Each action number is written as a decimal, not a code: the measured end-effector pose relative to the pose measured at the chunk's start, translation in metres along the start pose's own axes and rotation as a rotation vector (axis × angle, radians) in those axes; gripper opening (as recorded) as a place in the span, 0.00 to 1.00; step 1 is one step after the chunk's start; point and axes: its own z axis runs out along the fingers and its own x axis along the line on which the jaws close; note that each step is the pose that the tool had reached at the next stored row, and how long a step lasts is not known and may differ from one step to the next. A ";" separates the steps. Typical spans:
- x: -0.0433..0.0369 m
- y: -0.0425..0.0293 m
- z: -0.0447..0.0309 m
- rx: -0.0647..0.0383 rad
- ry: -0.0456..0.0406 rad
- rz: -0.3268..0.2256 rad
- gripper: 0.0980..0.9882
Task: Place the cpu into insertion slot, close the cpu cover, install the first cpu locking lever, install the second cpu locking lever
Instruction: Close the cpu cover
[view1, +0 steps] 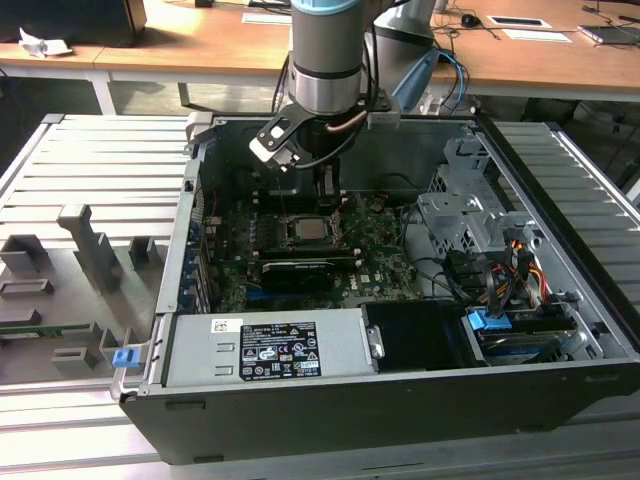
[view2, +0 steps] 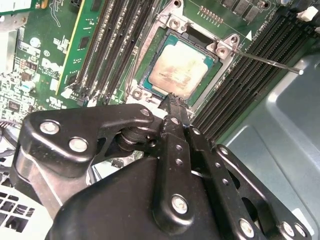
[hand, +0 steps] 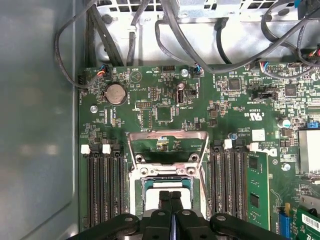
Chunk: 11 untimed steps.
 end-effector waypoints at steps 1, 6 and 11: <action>0.0001 0.0002 -0.0021 0.000 0.0003 0.000 0.01; 0.0001 0.0004 -0.0046 0.000 0.0001 0.000 0.01; 0.0002 0.0008 -0.0102 0.000 0.0004 0.000 0.01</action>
